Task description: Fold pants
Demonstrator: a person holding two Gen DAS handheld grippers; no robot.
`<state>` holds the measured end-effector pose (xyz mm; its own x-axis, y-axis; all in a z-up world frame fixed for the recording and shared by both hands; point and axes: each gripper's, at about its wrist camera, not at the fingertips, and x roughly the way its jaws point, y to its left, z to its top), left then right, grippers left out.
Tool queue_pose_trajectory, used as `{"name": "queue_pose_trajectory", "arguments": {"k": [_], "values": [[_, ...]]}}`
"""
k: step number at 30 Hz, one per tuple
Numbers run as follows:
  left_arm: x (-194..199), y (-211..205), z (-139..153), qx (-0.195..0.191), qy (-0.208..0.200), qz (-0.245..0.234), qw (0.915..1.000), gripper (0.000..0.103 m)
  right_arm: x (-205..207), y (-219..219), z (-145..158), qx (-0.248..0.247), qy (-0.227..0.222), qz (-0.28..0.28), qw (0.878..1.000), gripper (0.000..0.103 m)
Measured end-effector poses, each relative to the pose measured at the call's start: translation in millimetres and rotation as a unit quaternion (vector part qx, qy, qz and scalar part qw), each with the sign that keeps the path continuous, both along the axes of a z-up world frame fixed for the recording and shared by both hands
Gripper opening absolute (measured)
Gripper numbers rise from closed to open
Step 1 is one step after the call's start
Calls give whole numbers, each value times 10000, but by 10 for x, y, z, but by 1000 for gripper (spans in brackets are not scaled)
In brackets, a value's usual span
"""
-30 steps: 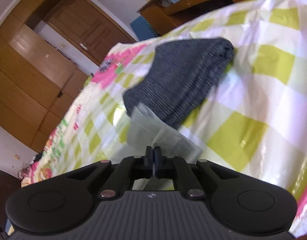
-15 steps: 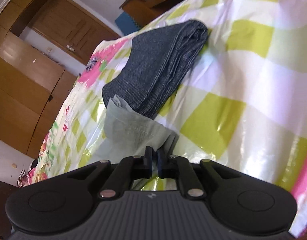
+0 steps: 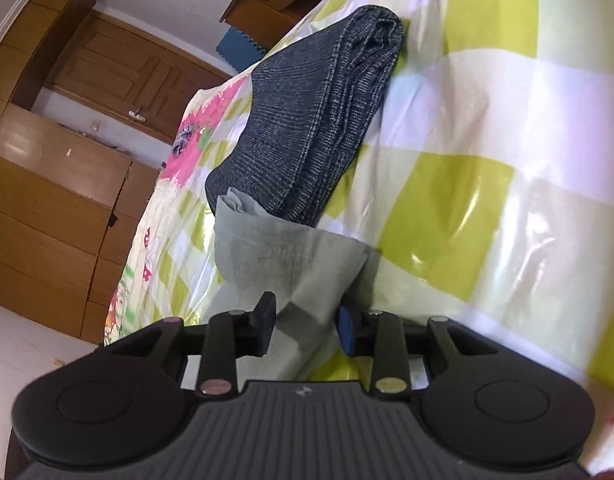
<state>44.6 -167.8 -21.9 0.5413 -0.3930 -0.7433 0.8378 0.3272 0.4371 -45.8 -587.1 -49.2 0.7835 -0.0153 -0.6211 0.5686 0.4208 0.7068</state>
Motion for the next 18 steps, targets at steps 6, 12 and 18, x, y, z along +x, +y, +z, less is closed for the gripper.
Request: {"name": "queue_pose_trajectory", "arguments": {"k": [6, 12, 18], "values": [[-11, -29, -2, -201, 85, 267, 9994, 31, 77, 19, -187, 533, -462, -428, 9966, 5], [-80, -78, 14, -420, -128, 371, 9983, 31, 57, -27, 412, 509, -1620, -372, 9848, 5], [-177, -205, -170, -354, -262, 457, 9980, 36, 157, -86, 436, 107, -619, -318, 9975, 5]]}}
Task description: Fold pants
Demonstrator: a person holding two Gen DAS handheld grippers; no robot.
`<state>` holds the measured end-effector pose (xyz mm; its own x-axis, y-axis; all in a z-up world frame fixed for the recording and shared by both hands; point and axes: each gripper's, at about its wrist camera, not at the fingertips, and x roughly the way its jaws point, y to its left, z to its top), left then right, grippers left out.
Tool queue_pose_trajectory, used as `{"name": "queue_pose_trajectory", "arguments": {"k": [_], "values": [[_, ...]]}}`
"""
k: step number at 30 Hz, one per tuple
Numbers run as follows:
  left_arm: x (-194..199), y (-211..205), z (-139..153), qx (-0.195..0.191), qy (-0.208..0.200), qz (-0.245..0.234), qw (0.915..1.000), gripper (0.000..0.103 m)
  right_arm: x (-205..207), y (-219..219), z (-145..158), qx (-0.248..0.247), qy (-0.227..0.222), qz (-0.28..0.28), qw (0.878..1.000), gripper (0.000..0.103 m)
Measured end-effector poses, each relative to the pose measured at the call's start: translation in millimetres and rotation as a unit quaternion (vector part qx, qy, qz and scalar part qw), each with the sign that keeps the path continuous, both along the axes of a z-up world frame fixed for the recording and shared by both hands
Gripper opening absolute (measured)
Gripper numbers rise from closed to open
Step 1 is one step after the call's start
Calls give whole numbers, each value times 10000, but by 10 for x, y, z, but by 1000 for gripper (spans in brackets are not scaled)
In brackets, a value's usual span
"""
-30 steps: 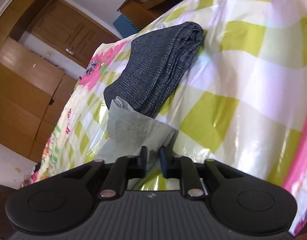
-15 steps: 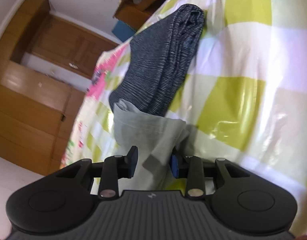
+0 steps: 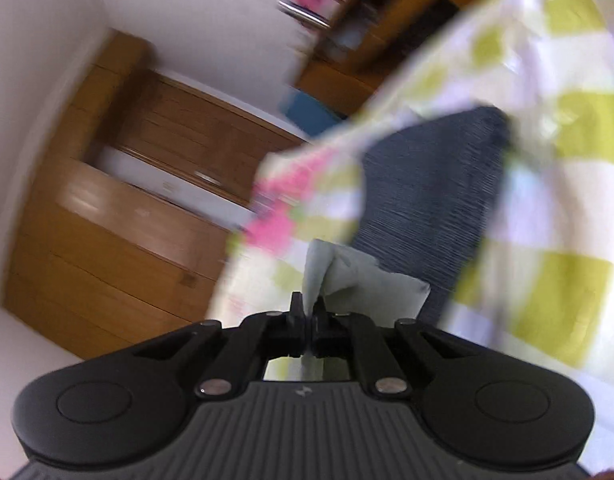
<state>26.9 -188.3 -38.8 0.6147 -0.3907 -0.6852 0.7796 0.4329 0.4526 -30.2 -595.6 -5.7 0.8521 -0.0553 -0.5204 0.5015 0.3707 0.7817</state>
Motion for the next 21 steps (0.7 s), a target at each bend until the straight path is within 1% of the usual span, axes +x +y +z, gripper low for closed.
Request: {"name": "queue_pose_trajectory", "arguments": {"k": [1, 2, 4, 6, 7, 9, 11, 13, 15, 17, 18, 19, 21], "values": [[-28, 15, -1, -11, -48, -19, 10000, 36, -19, -11, -68, 49, 193, -36, 9998, 5], [-35, 52, 25, -54, -8, 3, 10000, 37, -48, 0, -108, 69, 281, -73, 9996, 5], [-29, 159, 111, -199, 105, 137, 9997, 37, -114, 48, -99, 154, 125, -151, 9997, 5], [-64, 289, 180, -276, 16, 238, 9993, 39, -84, 120, 14, 78, -5, -89, 9999, 5], [-90, 374, 211, -311, -60, 300, 9990, 39, -29, 186, 121, -75, -49, 34, 10000, 5], [-119, 522, 249, -417, -69, 472, 9980, 40, 188, 387, 377, -417, -158, 391, 9982, 5], [-145, 722, 277, -558, -22, 770, 9955, 40, 410, 684, 637, -750, -329, 883, 9927, 5], [-161, 930, 288, -625, -16, 1015, 9929, 40, 646, 1079, 874, -1032, -483, 1458, 9827, 5], [-196, 1164, 296, -648, -23, 1243, 9901, 40, 938, 1609, 1044, -1345, -573, 2168, 9652, 5], [-247, 1459, 304, -688, -41, 1545, 9856, 41, 1189, 2196, 1099, -1543, -586, 2881, 9433, 5], [-252, 1592, 308, -709, -48, 1699, 9829, 42, 1310, 2528, 1086, -1626, -551, 3294, 9284, 5], [-268, 1751, 314, -741, -61, 1915, 9787, 42, 1386, 2890, 1042, -1784, -483, 3698, 9105, 5], [-291, 2035, 325, -804, -54, 2320, 9694, 44, 1524, 3644, 878, -2177, -302, 4487, 8662, 5]]}}
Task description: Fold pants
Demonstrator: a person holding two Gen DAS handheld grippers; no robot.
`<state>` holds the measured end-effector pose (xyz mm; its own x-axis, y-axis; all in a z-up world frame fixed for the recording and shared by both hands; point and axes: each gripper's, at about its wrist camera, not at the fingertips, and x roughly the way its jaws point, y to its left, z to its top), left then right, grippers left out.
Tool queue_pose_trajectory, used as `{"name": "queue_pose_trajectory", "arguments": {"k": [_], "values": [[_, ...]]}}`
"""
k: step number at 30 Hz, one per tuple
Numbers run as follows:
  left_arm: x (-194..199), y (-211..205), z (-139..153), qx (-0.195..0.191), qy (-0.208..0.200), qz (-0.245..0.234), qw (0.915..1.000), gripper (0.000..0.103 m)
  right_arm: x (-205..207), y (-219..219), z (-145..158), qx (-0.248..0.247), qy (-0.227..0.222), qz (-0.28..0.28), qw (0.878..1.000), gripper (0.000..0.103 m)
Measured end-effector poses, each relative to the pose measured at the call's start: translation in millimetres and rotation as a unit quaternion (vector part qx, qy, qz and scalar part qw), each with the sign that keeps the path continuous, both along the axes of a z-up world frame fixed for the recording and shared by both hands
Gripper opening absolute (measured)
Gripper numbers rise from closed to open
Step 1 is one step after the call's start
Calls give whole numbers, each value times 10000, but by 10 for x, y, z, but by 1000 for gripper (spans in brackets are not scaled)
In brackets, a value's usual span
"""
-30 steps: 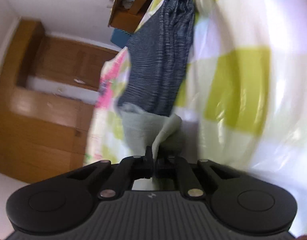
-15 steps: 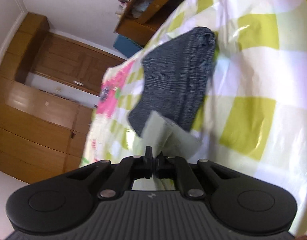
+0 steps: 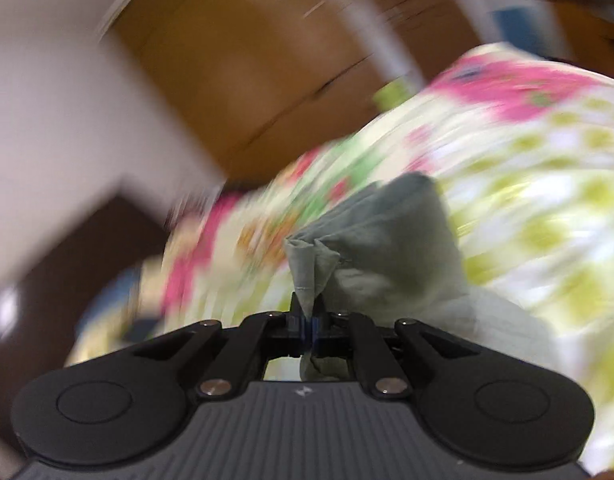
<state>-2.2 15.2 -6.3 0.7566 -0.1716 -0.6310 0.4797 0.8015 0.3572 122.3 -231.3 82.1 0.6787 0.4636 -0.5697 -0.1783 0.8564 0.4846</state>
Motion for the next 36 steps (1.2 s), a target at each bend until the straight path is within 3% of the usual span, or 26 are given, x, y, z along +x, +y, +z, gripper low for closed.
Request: {"name": "queue_pose_trajectory", "arguments": {"k": [3, 5, 10, 12, 16, 20, 22, 25, 28, 34, 36], "values": [[-59, 346, 17, 3, -97, 573, 9983, 44, 79, 954, -369, -345, 303, 1025, 9937, 5], [-121, 523, 35, -36, -116, 808, 9967, 44, 25, 1520, -587, -832, 268, 1557, 9839, 5], [-230, 786, 146, -253, -267, 981, 9945, 45, -210, 2286, -943, -1828, 289, 2502, 9503, 5], [-286, 864, 153, -272, -293, 1016, 9940, 46, -356, 2380, -932, -1967, 245, 2513, 9474, 5], [-381, 1004, 159, -396, -279, 1106, 9927, 46, -229, 2296, -809, -1713, 299, 2103, 9620, 5], [-415, 1131, 170, -535, -287, 1253, 9903, 46, -165, 2377, -633, -1591, -103, 1948, 9678, 5], [-443, 1192, 191, -572, -320, 1317, 9891, 46, -221, 2509, -662, -1663, -205, 2241, 9601, 5], [-507, 1255, 204, -531, -331, 1377, 9885, 46, -405, 2752, -899, -2182, -168, 2882, 9322, 6], [-594, 1287, 190, -471, -288, 1460, 9877, 46, -460, 2816, -1152, -2264, 298, 3210, 9191, 10], [-646, 1257, 208, -347, -231, 1431, 9888, 46, -486, 2786, -1172, -2030, 263, 3066, 9296, 9], [-636, 1272, 233, -289, -276, 1390, 9895, 46, -516, 2823, -1174, -2089, 161, 3165, 9252, 11]]}}
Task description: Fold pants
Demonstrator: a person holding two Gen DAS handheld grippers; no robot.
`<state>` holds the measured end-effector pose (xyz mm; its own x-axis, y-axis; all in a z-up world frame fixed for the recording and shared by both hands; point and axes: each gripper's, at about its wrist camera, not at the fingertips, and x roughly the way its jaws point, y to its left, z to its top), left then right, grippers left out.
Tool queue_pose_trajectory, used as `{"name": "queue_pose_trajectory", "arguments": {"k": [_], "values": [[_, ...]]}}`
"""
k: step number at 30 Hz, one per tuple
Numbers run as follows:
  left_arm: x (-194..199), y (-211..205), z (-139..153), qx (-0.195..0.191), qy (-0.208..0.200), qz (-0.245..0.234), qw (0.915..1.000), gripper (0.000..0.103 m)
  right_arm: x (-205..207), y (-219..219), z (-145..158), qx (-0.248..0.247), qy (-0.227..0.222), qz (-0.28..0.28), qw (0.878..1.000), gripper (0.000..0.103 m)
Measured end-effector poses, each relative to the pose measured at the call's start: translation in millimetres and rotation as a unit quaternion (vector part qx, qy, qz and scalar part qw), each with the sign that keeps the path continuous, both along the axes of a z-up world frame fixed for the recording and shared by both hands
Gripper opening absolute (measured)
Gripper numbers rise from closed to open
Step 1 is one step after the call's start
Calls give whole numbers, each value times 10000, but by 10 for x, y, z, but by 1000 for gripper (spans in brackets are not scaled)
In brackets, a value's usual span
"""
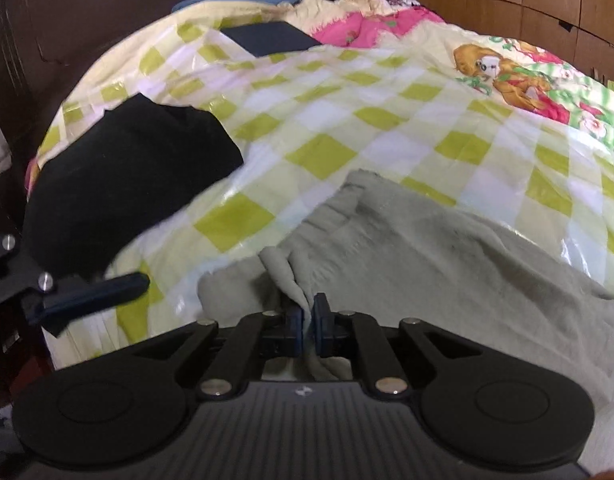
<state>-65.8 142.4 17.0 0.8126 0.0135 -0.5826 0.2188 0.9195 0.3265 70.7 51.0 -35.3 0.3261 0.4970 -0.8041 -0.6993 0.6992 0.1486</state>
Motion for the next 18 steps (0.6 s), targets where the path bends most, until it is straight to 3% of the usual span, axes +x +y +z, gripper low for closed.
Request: {"name": "queue_pose_trajectory", "arguments": {"k": [2, 4, 6, 9, 13, 18], "values": [[-41, 9, 30, 19, -16, -7, 10000, 47, -18, -7, -11, 26, 61, 34, 10000, 12], [-75, 25, 65, 109, -39, 38, 9999, 47, 9, -100, -1, 292, 300, -54, 9991, 21], [-71, 57, 99, 173, -62, 89, 9998, 47, 49, -214, 38, 555, 473, -225, 9971, 35], [-25, 77, 159, 259, -119, 145, 9995, 47, 65, -470, 198, 947, 492, -513, 9930, 36], [136, -6, 246, 259, -329, 87, 9991, 48, 65, -994, 415, 1096, 377, -1088, 9873, 39], [445, -302, 258, -101, -454, -281, 9985, 51, 74, -1994, 439, 663, 115, -2385, 9688, 42]]}}
